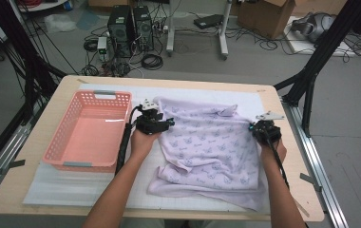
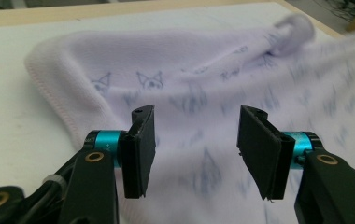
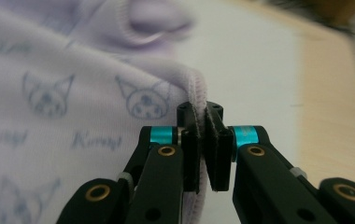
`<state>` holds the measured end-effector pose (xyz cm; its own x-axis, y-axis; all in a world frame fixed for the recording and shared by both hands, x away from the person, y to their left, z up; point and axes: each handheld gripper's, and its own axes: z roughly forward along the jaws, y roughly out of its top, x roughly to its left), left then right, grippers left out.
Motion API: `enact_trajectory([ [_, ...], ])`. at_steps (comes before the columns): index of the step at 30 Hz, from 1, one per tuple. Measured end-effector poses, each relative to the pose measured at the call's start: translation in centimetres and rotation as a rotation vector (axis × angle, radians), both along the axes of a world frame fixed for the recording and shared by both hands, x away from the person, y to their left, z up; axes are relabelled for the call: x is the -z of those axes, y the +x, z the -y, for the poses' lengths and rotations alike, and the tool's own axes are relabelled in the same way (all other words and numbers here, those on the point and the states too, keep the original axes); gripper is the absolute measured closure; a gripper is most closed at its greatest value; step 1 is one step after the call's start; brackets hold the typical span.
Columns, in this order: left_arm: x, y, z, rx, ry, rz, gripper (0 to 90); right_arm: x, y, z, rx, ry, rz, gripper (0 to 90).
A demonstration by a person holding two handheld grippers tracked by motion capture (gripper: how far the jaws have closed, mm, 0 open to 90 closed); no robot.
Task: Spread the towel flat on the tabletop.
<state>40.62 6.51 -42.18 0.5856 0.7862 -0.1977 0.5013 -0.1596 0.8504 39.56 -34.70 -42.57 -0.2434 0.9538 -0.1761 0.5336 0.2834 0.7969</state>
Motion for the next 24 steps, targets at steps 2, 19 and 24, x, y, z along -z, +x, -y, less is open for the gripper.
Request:
enact_trajectory([
  [2,0.3,-0.8,0.3,0.06,0.002,-0.015,47.0,-0.2,0.4,1.0,0.096,0.063,0.028,84.8],
  [19,2.9,-4.7,3.8,0.235,0.156,-0.023,36.8,-2.3,-6.4,1.4,-0.176,0.247,0.03,61.9],
  [24,2.9,-5.4,4.7,0.242,0.238,0.042,50.6,-1.7,-9.0,0.6,-0.258,0.221,-0.01,60.4],
])
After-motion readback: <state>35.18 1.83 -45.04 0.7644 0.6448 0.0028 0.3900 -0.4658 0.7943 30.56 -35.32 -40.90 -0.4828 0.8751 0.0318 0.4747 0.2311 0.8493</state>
